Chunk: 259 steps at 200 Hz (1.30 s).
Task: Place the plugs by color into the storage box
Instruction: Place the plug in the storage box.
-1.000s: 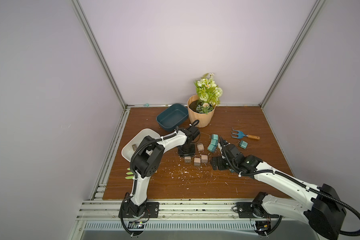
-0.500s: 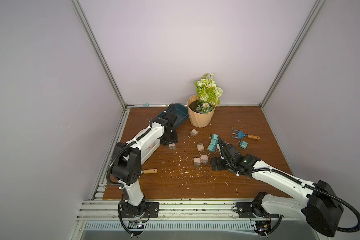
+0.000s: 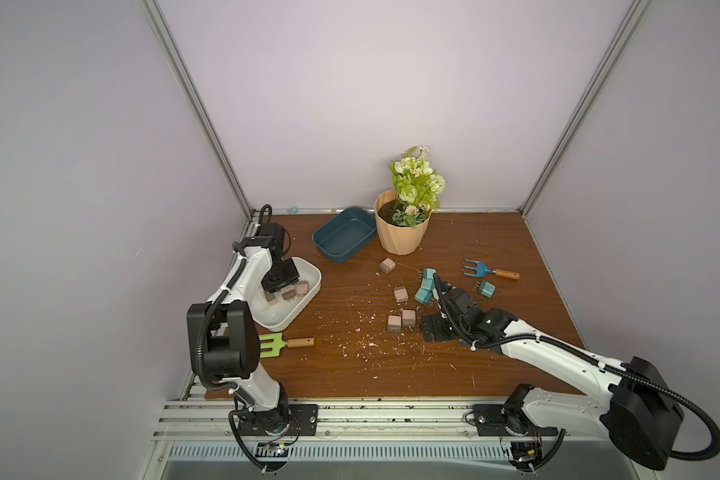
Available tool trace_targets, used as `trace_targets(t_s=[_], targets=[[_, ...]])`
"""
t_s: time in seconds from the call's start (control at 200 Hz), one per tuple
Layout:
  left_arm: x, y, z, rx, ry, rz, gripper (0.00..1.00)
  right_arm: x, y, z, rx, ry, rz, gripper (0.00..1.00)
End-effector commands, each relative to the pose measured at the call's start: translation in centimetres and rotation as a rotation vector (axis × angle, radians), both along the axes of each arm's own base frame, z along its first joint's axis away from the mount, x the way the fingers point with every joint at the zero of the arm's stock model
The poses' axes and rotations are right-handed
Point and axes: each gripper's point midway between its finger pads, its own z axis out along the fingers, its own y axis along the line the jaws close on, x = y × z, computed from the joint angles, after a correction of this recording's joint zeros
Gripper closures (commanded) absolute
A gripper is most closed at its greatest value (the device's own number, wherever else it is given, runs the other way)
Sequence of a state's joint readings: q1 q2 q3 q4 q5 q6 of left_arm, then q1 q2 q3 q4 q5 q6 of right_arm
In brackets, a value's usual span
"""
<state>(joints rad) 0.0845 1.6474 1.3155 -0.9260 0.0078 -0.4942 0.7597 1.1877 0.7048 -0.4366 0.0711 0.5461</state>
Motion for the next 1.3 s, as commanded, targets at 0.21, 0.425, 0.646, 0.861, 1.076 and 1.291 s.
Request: trace_targets(t_s=[0.21,0.425,0.646,0.861,1.076,1.291], targets=[[-1.5,2.5,-4.2,0.104,0.12,-0.012,0.76,1.2,1.1,1.7,0.032,-0.036,0.002,0.01],[-3.3,2.1,-7.2,0.083,0.151,0.015,0.76,1.2,0.9,1.6,0.031,-0.034,-0.008,0.01],[-4.6,1.6,-9.7,0.057,0.182,0.03,0.83,1.3,1.1,1.6,0.031,-0.031,-0.009,0.01],[-4.8,1.8,-9.8,0.067,0.193,0.022,0.62,1.5,1.2,1.8,0.033,-0.034,-0.013,0.01],[-3.4,2.2,-5.3,0.088,0.124,0.042,0.16,1.8,1.3,2.4,0.037,-0.046,-0.022,0.01],[0.6,-0.1,2.8,-0.002,-0.117,0.022,0.06,2.6,2.0,3.2,0.038,-0.062,-0.008,0.01]])
